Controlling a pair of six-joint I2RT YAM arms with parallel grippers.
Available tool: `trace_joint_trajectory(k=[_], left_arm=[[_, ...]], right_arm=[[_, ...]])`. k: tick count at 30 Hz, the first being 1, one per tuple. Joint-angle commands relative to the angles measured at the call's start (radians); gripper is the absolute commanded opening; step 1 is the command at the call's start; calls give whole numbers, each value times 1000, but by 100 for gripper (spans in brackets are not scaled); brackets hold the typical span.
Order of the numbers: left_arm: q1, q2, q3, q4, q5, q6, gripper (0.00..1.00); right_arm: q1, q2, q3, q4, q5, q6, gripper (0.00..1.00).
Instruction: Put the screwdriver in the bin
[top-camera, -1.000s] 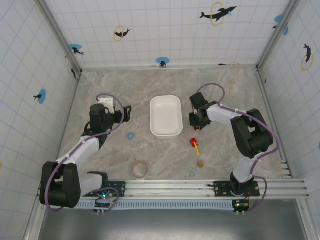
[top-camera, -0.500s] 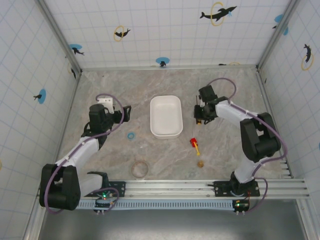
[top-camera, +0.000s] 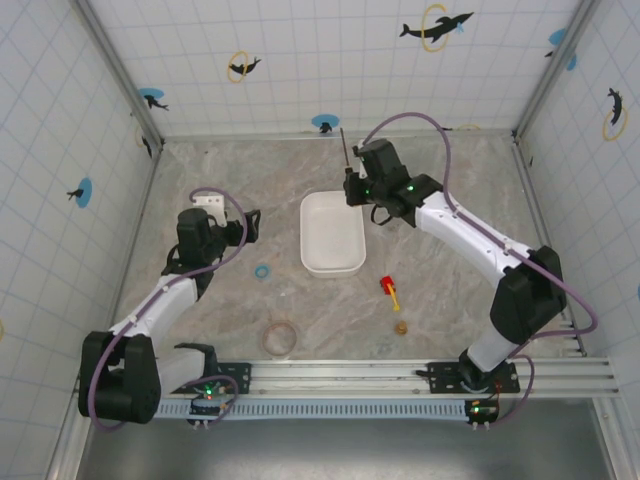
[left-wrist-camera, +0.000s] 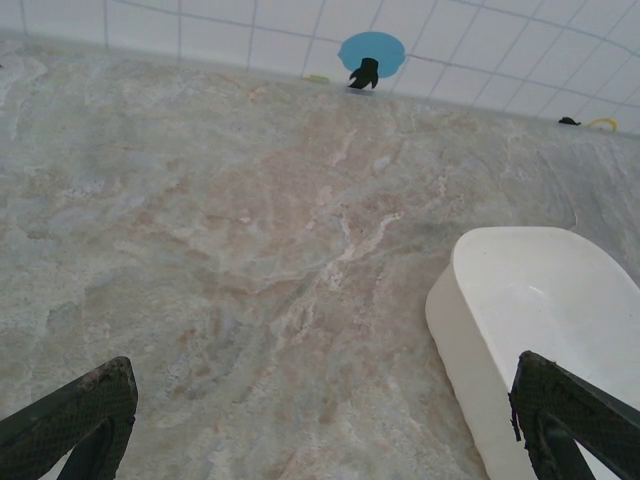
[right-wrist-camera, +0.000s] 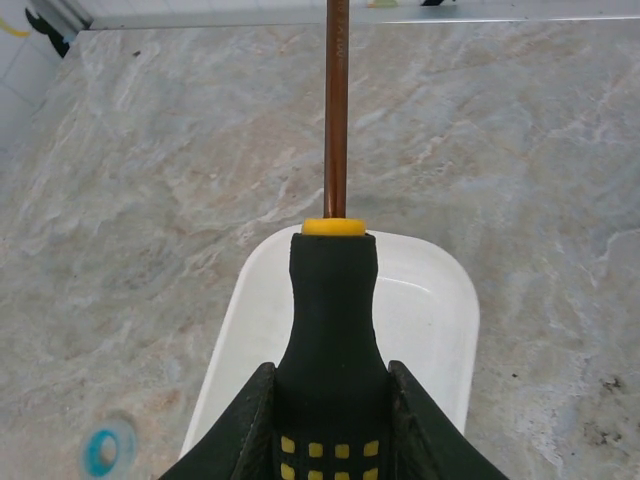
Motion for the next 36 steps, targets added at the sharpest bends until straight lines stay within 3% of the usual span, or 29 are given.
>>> trace_joint_trajectory(k=[1, 11, 17, 23, 36], left_arm=[[-5, -20, 6, -27, -13, 29, 98], [-4, -22, -11, -9, -17, 29, 98], [-4, -24, -11, -14, -15, 39, 98], [-6, -31, -18, -18, -17, 42, 98], [-5, -31, -27, -10, -20, 42, 98]], right_arm=[[14, 8, 55, 17, 52, -5, 5], [102, 145, 73, -46, 62, 140, 5], [170, 234, 99, -132, 162, 201, 5], [193, 293, 112, -205, 211, 235, 5], [201, 377, 118, -223, 190, 246, 5]])
